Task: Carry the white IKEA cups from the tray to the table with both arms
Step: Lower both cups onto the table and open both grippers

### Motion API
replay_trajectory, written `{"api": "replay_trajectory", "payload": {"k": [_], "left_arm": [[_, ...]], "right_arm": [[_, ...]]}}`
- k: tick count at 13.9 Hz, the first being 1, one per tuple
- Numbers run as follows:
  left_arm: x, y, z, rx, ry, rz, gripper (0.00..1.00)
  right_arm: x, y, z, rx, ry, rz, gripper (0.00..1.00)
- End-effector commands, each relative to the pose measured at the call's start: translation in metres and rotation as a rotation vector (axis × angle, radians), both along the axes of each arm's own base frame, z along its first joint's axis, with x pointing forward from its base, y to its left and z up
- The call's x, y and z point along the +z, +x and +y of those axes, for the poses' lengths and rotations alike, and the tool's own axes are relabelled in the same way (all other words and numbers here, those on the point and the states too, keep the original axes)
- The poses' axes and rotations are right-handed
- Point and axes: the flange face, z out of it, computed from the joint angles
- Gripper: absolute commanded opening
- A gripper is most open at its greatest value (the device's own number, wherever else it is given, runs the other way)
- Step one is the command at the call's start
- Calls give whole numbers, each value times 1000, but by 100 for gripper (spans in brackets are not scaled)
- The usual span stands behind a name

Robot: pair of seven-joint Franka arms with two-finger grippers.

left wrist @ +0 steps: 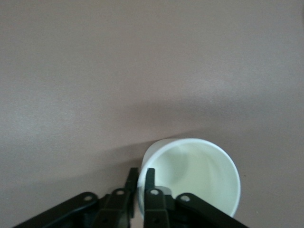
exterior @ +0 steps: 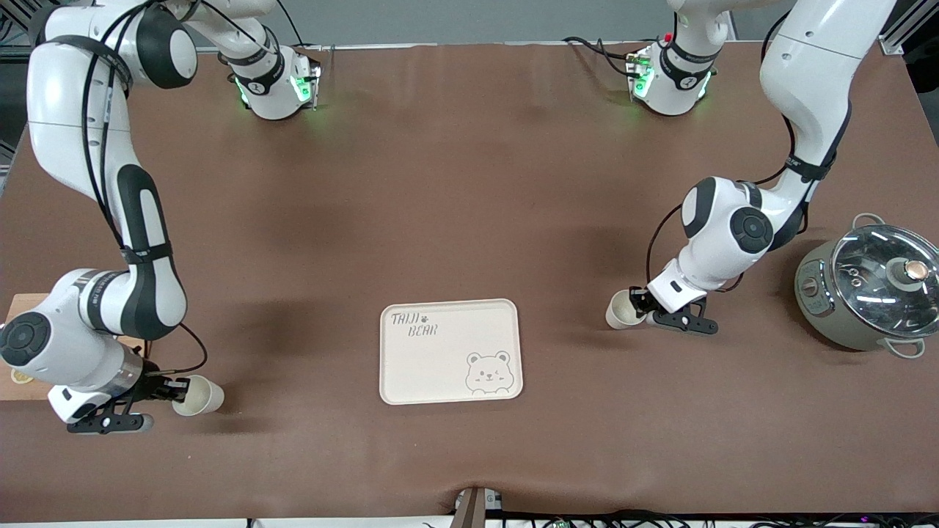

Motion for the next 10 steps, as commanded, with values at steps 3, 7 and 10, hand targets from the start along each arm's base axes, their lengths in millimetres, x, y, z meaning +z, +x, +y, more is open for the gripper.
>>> {"api": "replay_trajectory", "payload": {"k": [3,7,10], "left_arm": [[19,4,-2,-15,9,-41,100],[76,34,8,-1,37,-4,100],[123,70,15,89,32,39,100]], "right_arm": [[-5,-2,6,9,14,6,48],[8,0,8,17,16,-10,100],[44,3,12,31,6,-48,100]]}}
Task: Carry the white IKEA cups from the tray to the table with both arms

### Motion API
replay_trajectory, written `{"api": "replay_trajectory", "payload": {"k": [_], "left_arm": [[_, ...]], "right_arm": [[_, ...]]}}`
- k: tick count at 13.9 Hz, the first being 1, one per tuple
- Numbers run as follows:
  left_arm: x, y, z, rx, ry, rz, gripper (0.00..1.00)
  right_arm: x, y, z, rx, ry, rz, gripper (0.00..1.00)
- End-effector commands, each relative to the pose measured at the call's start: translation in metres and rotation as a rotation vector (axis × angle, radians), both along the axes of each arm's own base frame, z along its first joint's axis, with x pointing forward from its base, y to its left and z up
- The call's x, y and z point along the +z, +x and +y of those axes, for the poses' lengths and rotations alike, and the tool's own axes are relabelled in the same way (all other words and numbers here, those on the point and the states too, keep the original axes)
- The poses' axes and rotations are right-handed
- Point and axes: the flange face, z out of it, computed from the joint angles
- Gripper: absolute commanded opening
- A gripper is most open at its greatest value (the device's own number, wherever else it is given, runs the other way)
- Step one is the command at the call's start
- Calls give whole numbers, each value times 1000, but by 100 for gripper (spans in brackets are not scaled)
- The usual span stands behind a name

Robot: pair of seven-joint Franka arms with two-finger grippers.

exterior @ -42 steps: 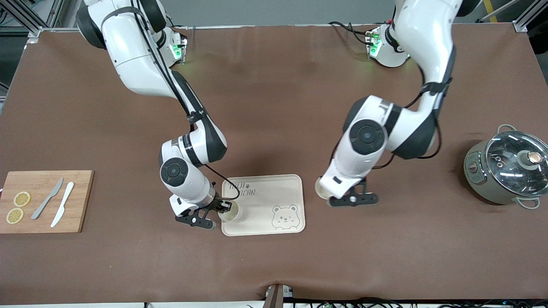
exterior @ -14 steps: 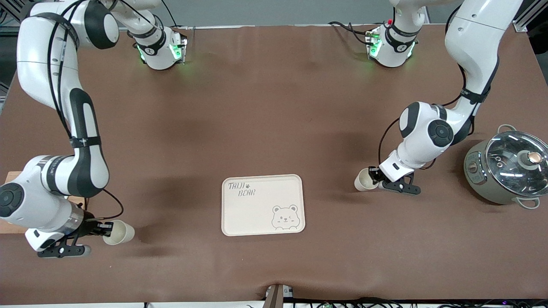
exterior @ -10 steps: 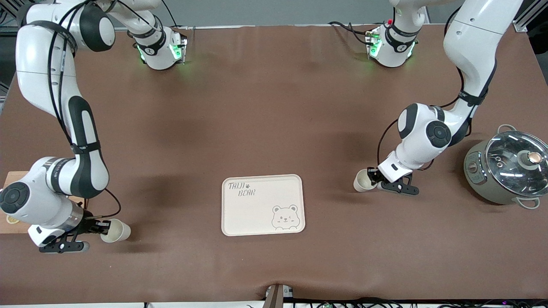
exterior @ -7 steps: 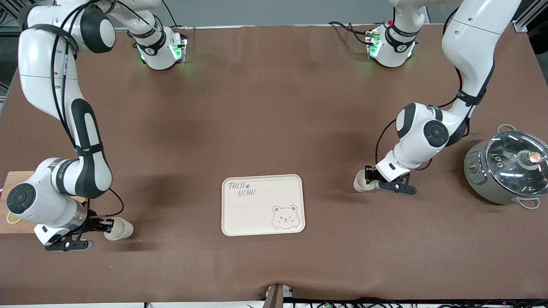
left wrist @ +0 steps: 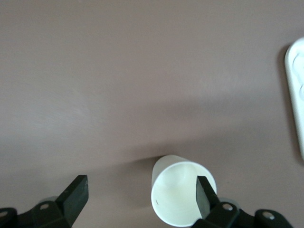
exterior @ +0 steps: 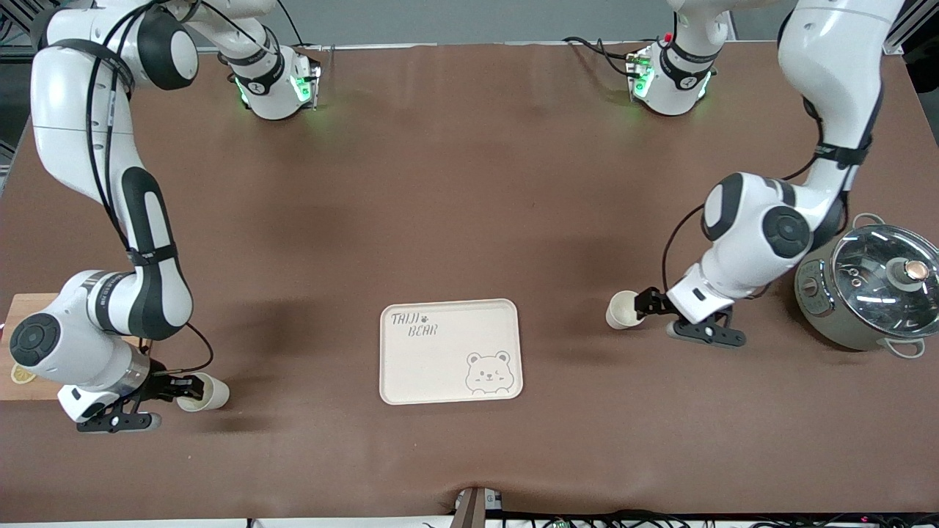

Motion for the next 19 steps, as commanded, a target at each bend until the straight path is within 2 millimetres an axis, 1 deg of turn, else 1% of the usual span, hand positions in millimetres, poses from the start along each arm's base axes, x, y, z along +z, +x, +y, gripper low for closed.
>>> {"api": "replay_trajectory", "payload": {"k": [1,2,3,4,5,6,7,8,9,10,12,14,15,16,17,18,19], "left_arm": [[42,27,8,79,12,44,100],[62,33,10,100,15,59,100],[84,39,15,116,21,69,100],[107,44,21,126,28,76,100],[122,48,32,137,37,95,100],[136,49,37,134,43,107,100],[148,46,41,132,53,123,100],[155,40,41,117,81,139,100],[174,34,37,85,94,112,100],[184,31,40,80,99,101,100],[199,23,41,78,109,92,100],[210,20,40,78,109,76,100],[222,14,35,73,117,70,100],[233,5,12,29,134,61,100],[235,3,18,19,178,66,100],[246,-3,28,23,207,68,100],[250,-5,27,8,201,66,100]], "right_arm": [[47,-1,3,15,1,-33,100],[60,-3,2,15,0,-27,100],[78,-4,5,13,3,-29,100],[99,-7,7,6,5,-33,100],[119,-11,9,-20,14,-32,100],[146,-16,10,-51,23,-42,100],[170,-23,11,-78,34,-36,100],[189,-31,12,-111,45,-14,100],[208,-39,14,-149,59,3,100],[224,-45,19,-171,63,10,100],[258,-59,22,-174,69,8,100],[287,-73,26,-167,71,11,100],[298,-79,26,-167,68,11,100],[310,-87,25,-180,58,14,100],[320,-94,24,-206,48,25,100],[332,-103,24,-221,40,36,100],[343,-112,23,-225,40,47,100]]}}
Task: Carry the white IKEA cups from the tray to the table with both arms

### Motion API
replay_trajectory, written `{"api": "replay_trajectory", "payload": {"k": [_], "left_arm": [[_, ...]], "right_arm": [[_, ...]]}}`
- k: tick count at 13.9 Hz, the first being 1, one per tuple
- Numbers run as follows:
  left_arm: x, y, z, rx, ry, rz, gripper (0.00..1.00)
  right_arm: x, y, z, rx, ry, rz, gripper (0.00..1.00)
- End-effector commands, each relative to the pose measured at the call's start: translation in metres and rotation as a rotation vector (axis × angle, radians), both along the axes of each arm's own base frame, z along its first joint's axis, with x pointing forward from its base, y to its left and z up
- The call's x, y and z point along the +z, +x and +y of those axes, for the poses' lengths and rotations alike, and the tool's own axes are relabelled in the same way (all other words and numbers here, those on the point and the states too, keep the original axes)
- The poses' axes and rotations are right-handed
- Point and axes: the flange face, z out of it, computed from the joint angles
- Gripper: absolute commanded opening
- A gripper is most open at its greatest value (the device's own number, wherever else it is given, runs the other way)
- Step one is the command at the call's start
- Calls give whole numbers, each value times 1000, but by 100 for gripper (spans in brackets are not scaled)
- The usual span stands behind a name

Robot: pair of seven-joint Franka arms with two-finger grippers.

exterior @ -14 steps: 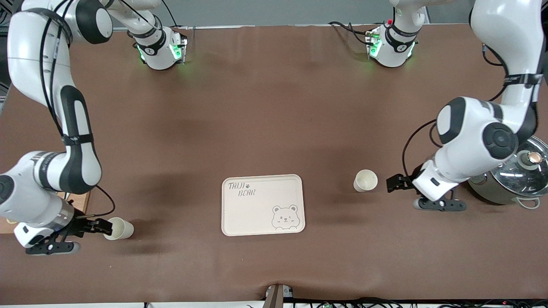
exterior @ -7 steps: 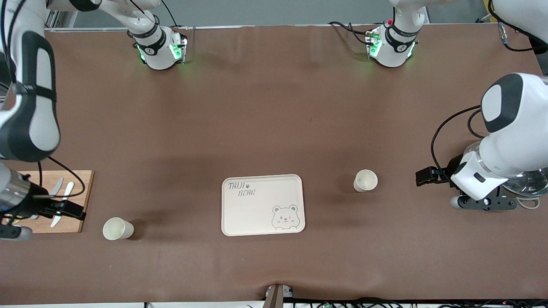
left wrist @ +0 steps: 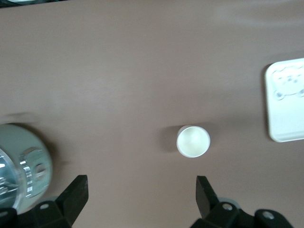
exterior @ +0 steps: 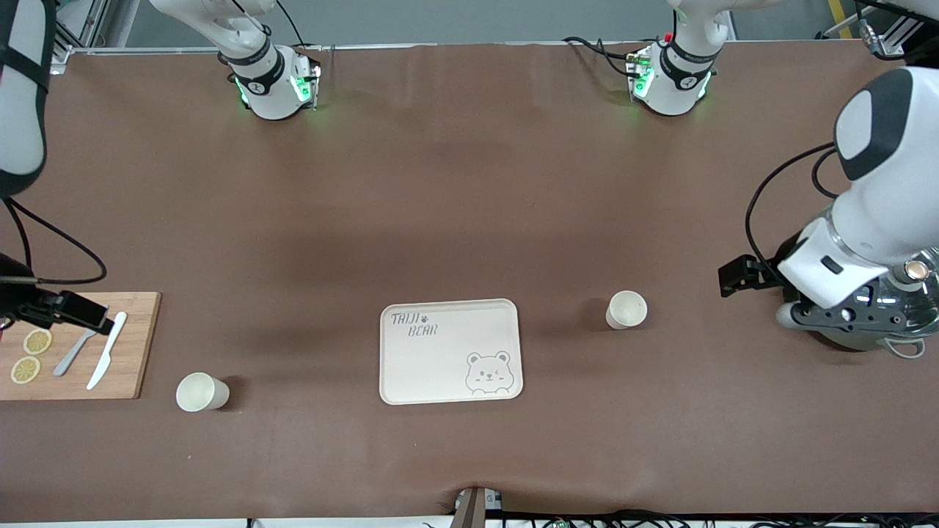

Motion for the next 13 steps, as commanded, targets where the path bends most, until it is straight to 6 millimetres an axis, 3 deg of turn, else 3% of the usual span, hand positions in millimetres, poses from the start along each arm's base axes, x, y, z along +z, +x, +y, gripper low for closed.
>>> {"api": "replay_trajectory", "payload": {"k": [1,3,8,13], "left_arm": [[20,-12,2,-49,33,-3,100],[20,-12,0,-28,-35,8,100],[21,-12,2,-47,-41,6,100],[27,-18,-17,-73,-40,-1,100]], "right_arm": [[32,-30,2,-29,-14,23,100],[53,-57,0,-30,-28,27,100],[72,-119,2,-54,-34,27,100],[60,-126,20,-38,-35,44,100]]}}
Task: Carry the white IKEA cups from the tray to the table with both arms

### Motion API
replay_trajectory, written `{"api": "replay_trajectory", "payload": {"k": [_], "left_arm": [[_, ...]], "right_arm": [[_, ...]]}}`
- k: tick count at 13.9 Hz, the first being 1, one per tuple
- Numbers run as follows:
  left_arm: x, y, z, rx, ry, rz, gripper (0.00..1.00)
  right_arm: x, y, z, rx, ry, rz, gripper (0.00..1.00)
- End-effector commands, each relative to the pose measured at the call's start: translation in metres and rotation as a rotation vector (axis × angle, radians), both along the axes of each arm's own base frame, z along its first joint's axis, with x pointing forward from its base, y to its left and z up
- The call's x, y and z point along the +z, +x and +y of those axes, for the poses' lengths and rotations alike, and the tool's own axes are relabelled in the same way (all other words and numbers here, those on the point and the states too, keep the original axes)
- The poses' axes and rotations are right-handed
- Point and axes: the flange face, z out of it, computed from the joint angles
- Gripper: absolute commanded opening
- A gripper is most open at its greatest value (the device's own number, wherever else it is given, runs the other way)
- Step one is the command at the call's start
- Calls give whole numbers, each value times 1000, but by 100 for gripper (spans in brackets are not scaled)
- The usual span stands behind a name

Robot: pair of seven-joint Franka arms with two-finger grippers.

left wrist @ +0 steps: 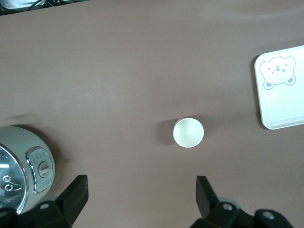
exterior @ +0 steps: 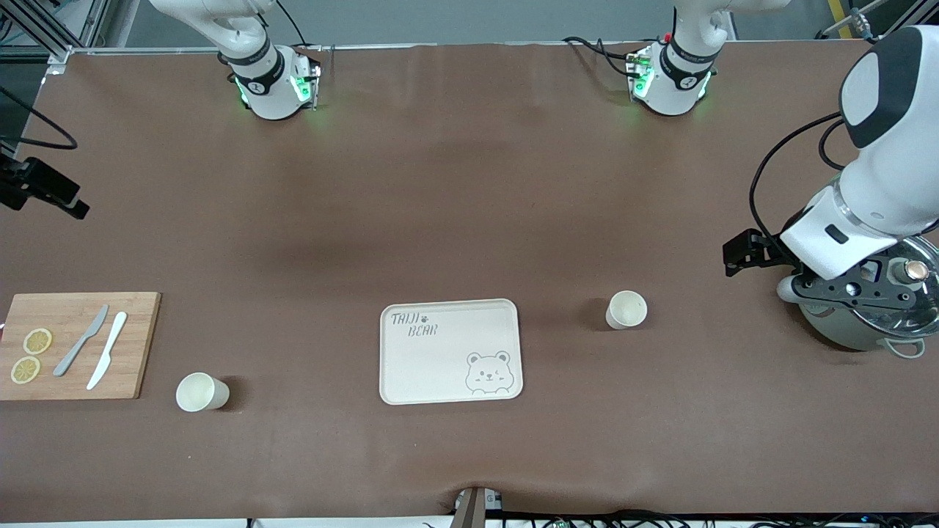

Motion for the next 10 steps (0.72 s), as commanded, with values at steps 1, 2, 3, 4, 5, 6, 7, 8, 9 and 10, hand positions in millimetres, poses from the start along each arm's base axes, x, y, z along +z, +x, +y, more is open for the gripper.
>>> {"api": "replay_trajectory", "payload": {"k": [1,2,3,4,5,6,7,8,9,10], "left_arm": [[8,-7,-10,-22,-15,0,100],[10,-7,-9,-22,-17,-1,100],[11,-7,-7,-20,-17,-4,100],[11,-7,-7,-20,-17,-4,100],[11,-7,-6,-17,-17,-3,100],[11,-7,-5,-16,-17,-4,100],[9,-7,-5,-15,-18,1,100],[8,-7,-5,-17,-18,2,100],[7,-6,-5,-15,-18,4,100],[6,-6,-5,-15,-19,4,100]], "right_arm": [[-10,-5,6,-12,-27,5,100],[-10,-4,7,-11,-27,5,100],[-10,-4,8,-9,-30,2,100],[-10,-3,8,-8,-38,2,100],[-10,-4,8,-6,-39,5,100],[-11,-4,6,2,-40,8,100],[-9,-4,5,11,-43,8,100],[-10,-5,3,55,-47,11,100],[-9,-5,2,72,-49,11,100],[-9,-6,2,72,-49,14,100]]}}
